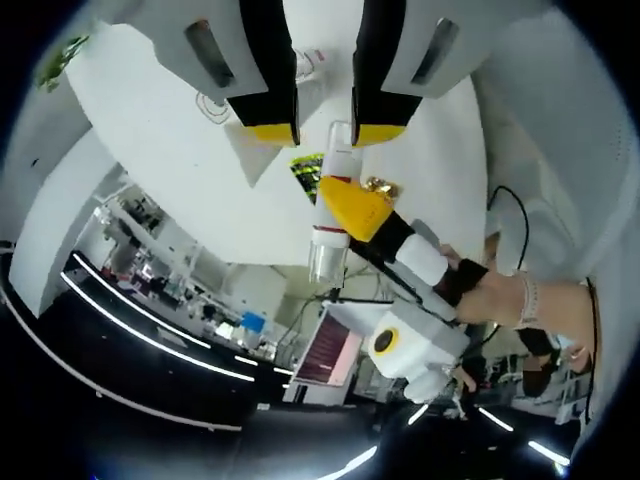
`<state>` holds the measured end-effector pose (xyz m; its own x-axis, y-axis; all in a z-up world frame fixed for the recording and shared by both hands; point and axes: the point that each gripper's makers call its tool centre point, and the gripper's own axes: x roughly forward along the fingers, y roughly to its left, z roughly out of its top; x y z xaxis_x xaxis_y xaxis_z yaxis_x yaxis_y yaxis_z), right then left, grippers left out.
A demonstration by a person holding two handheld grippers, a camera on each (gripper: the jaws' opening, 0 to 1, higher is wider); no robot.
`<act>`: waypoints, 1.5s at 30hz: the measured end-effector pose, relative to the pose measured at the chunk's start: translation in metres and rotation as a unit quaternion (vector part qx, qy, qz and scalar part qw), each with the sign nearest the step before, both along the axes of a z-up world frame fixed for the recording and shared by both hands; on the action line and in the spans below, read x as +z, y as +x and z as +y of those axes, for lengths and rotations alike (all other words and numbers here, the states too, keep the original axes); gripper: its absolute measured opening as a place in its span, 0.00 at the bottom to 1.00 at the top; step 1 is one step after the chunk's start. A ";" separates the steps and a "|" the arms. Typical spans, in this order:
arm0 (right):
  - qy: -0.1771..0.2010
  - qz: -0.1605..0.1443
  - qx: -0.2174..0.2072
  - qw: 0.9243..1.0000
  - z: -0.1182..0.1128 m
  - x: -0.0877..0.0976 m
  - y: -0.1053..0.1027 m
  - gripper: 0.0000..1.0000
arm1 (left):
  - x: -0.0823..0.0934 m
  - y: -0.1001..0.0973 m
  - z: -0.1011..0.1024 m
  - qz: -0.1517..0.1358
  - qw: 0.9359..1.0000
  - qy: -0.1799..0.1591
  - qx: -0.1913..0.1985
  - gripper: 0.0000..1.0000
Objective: Arrange the skincare products in the storage area until every visible bottle or jar stands upright without overlapping.
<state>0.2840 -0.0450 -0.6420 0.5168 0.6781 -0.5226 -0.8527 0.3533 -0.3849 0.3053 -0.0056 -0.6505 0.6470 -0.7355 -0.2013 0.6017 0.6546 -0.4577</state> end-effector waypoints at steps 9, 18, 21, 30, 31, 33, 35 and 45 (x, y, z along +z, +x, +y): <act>-0.086 0.020 0.044 0.995 -0.011 0.022 0.039 0.20 | -0.016 0.001 0.003 -0.014 0.996 0.082 -0.022 0.17; -0.167 0.088 0.086 0.978 -0.011 0.000 0.059 0.20 | -0.022 -0.003 -0.001 -0.019 0.993 0.110 -0.038 0.18; -0.184 0.112 0.103 0.971 -0.006 -0.007 0.061 0.19 | -0.023 -0.003 -0.001 -0.018 0.993 0.113 -0.041 0.18; -0.243 0.165 0.137 0.946 0.004 -0.026 0.072 0.17 | -0.030 -0.011 -0.007 -0.022 0.988 0.140 -0.062 0.18; -0.252 0.177 0.144 0.940 0.004 -0.030 0.071 0.17 | -0.029 -0.012 -0.007 -0.022 0.988 0.140 -0.063 0.18; -0.262 0.187 0.149 0.935 0.003 -0.035 0.070 0.17 | -0.029 -0.013 -0.008 -0.022 0.988 0.138 -0.063 0.18; -0.280 0.182 0.158 0.929 0.001 -0.039 0.073 0.17 | -0.028 -0.012 -0.008 -0.022 0.988 0.137 -0.062 0.18; -0.310 0.171 0.198 0.914 -0.001 -0.042 0.071 0.07 | -0.029 -0.012 -0.007 -0.018 0.989 0.134 -0.062 0.18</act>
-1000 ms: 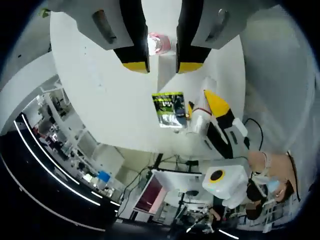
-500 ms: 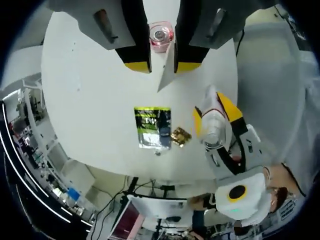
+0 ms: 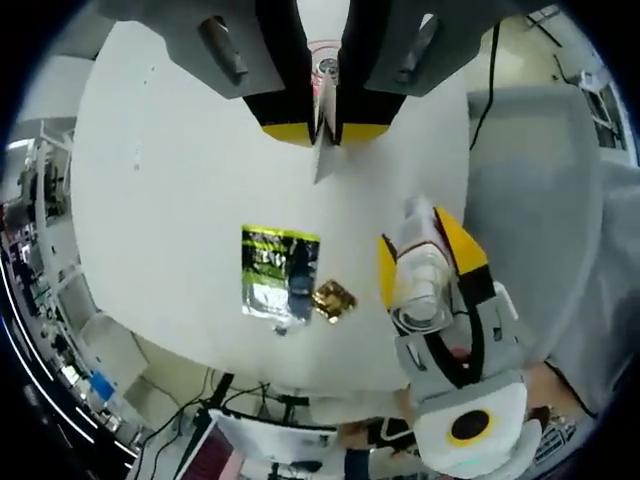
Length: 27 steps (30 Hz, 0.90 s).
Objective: Arrange the skincare products in the storage area until every visible bottle or jar stands upright without overlapping.
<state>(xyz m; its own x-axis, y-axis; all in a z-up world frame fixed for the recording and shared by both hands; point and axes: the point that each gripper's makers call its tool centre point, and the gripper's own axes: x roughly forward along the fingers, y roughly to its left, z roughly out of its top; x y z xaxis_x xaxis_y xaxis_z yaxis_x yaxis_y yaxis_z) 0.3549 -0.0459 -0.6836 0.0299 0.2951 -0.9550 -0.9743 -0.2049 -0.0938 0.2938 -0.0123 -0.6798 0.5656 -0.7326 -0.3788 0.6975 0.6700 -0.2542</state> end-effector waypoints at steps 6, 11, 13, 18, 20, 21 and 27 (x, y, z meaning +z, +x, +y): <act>0.004 0.006 -0.007 1.000 0.000 0.000 -0.001 0.08 | -0.003 -0.001 -0.001 0.004 1.000 0.003 -0.002 0.18; 0.011 -0.001 -0.013 1.000 -0.002 0.005 0.001 0.11 | -0.007 -0.001 -0.001 0.004 1.000 0.012 -0.005 0.18; 0.017 -0.005 -0.017 1.000 -0.003 0.009 0.002 0.11 | -0.009 -0.002 -0.003 0.003 1.000 0.017 -0.009 0.18; 0.039 -0.013 -0.023 0.999 -0.003 0.023 0.000 0.12 | -0.013 -0.006 -0.007 -0.006 0.999 0.032 -0.024 0.18; 0.055 -0.017 -0.025 0.998 -0.001 0.031 -0.002 0.12 | -0.013 -0.007 -0.008 -0.010 0.999 0.034 -0.031 0.18; 0.063 -0.020 -0.026 0.997 0.000 0.036 -0.003 0.12 | -0.013 -0.008 -0.010 -0.012 0.999 0.035 -0.034 0.18; 0.113 -0.030 -0.030 0.993 0.006 0.057 -0.017 0.13 | -0.017 -0.011 -0.014 -0.024 0.997 0.059 -0.047 0.18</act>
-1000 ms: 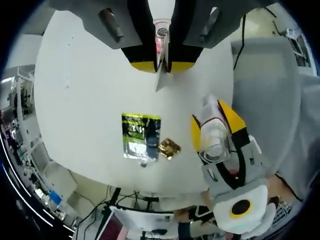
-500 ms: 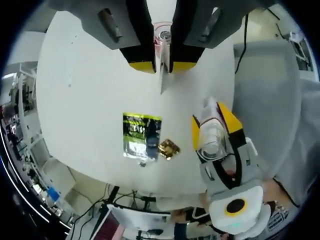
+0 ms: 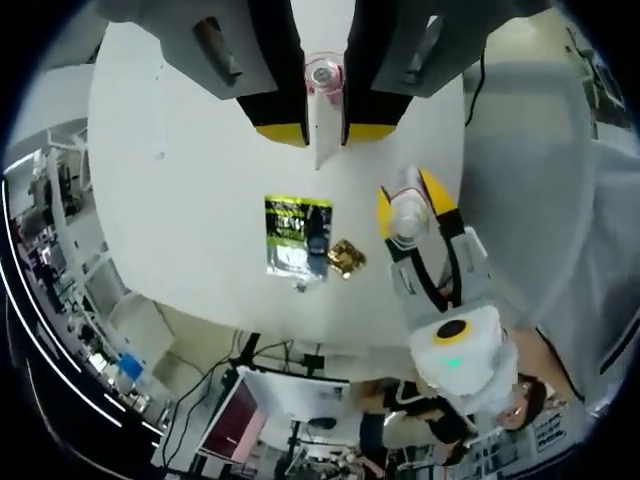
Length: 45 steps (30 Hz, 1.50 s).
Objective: Arrange the skincare products in the storage area until every visible bottle or jar stands upright without overlapping.
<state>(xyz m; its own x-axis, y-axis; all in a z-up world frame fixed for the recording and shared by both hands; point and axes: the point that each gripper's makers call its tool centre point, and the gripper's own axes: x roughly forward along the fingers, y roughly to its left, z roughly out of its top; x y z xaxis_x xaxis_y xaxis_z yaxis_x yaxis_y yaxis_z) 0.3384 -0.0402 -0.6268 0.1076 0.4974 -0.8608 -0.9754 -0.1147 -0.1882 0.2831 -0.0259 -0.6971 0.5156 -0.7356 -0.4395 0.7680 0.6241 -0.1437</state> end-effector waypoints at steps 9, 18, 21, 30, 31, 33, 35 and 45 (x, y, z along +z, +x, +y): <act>0.096 0.029 -0.033 0.994 0.007 0.003 -0.042 0.13 | -0.005 -0.004 -0.002 -0.006 1.000 0.016 -0.014 0.18; 0.223 0.079 -0.127 0.963 0.009 -0.008 -0.062 0.17 | -0.006 -0.011 -0.010 -0.006 0.999 0.017 -0.034 0.18; 0.236 0.095 -0.149 0.956 0.006 -0.018 -0.069 0.19 | -0.006 -0.013 -0.014 -0.005 0.999 0.016 -0.041 0.18; 0.321 0.120 -0.216 0.914 0.015 -0.028 -0.078 0.23 | -0.006 -0.024 -0.025 -0.008 0.997 0.013 -0.076 0.18; 0.325 0.123 -0.216 0.912 0.017 -0.029 -0.080 0.23 | -0.007 -0.026 -0.026 -0.006 0.996 0.014 -0.082 0.18; 0.330 0.124 -0.220 0.909 0.019 -0.033 -0.083 0.23 | -0.006 -0.029 -0.028 -0.022 0.995 0.023 -0.094 0.18; 0.334 0.129 -0.219 0.908 0.021 -0.034 -0.086 0.23 | -0.002 -0.032 -0.032 -0.027 0.994 0.013 -0.107 0.18; 0.353 0.137 -0.221 0.899 0.023 -0.035 -0.090 0.24 | -0.003 -0.043 -0.038 -0.035 0.989 0.017 -0.141 0.18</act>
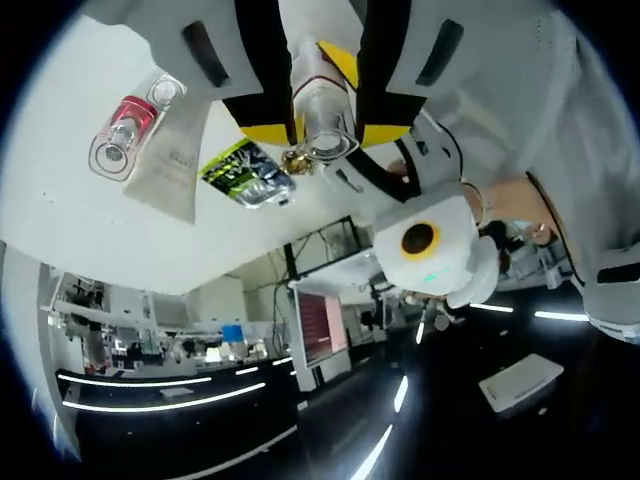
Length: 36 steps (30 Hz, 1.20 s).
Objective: Arrange the skincare products in the storage area until every visible bottle or jar stands upright without overlapping.
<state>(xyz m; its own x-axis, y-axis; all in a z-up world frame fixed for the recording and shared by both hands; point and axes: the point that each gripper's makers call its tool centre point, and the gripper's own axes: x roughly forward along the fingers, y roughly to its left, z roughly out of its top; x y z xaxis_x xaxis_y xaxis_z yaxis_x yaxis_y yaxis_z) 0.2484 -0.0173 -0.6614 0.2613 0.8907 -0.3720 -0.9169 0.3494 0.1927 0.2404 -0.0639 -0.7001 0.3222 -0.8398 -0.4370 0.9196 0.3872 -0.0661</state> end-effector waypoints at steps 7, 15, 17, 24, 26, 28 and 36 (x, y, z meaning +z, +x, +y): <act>-0.007 -0.019 0.005 1.000 0.002 -0.002 -0.002 0.22 | -0.004 -0.004 -0.001 -0.010 1.000 0.015 -0.014 0.19; 0.011 -0.013 -0.024 1.000 0.000 0.000 0.009 0.22 | -0.002 0.004 0.000 -0.026 1.000 0.003 0.001 0.22; 0.019 -0.011 -0.035 0.999 -0.001 0.002 0.012 0.22 | -0.003 0.005 0.002 -0.016 1.000 -0.002 0.011 0.22; 0.068 -0.009 -0.071 0.995 -0.001 0.022 0.023 0.22 | -0.014 0.006 0.004 -0.012 1.000 0.024 0.014 0.28; 0.075 -0.009 -0.075 0.994 0.001 0.024 0.023 0.22 | -0.009 0.009 0.005 -0.008 1.000 0.012 0.021 0.28; 0.079 -0.009 -0.076 0.994 0.001 0.025 0.023 0.22 | -0.006 0.013 0.008 -0.010 1.000 0.003 0.029 0.27; 0.043 -0.033 -0.077 0.996 0.007 0.014 0.015 0.22 | -0.015 0.018 0.010 -0.010 0.999 0.015 0.043 0.23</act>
<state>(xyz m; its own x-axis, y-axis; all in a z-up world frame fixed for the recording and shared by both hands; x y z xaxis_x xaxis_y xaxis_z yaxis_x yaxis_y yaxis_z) 0.2631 -0.0107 -0.6471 0.4180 0.8662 -0.2738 -0.8659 0.4710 0.1682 0.2586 -0.0544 -0.7146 0.4020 -0.7950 -0.4543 0.8835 0.4671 -0.0356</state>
